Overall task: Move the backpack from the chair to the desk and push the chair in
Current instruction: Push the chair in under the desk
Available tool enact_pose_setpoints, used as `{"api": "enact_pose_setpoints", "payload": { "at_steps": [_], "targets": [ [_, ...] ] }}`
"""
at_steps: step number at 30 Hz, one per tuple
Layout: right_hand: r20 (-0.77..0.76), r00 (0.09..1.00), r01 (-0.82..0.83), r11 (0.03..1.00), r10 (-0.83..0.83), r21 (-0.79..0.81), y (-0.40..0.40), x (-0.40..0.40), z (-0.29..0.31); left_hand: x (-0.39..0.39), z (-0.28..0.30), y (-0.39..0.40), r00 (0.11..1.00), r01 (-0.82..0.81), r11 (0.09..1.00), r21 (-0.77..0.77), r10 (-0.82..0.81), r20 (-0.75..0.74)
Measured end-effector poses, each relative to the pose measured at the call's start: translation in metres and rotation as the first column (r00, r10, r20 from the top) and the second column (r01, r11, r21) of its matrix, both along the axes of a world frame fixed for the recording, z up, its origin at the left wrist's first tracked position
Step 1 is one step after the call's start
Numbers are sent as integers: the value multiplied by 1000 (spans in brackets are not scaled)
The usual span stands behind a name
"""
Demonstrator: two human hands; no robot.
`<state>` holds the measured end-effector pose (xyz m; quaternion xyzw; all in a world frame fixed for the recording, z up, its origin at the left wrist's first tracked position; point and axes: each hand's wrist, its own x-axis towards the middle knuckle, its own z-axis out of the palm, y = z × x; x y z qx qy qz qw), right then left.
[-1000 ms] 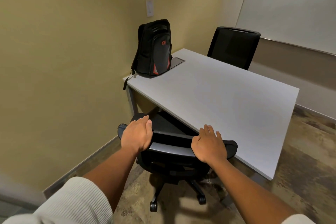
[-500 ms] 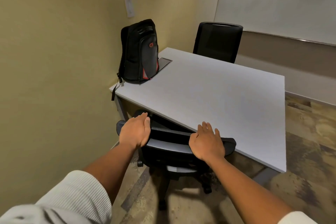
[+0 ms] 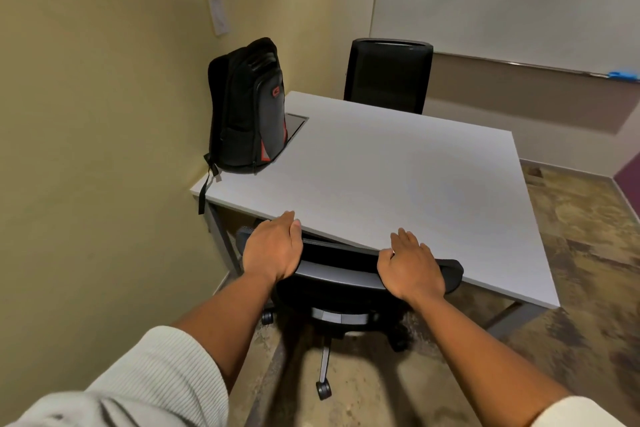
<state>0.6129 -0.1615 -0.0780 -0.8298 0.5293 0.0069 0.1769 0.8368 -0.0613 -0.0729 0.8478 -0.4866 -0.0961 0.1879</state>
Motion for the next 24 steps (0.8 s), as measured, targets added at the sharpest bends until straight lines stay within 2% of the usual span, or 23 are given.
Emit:
{"api": "enact_pose_setpoints", "payload": {
  "at_steps": [6,24],
  "targets": [
    [23,999,47,999,-48,8,-8,20,6,21,2,-17,1000,24,1000,-10,-24,15],
    [24,999,43,999,-43,-31,-44,69,-1,78,-8,-61,1000,-6,1000,7,6,5]
  ]
}}
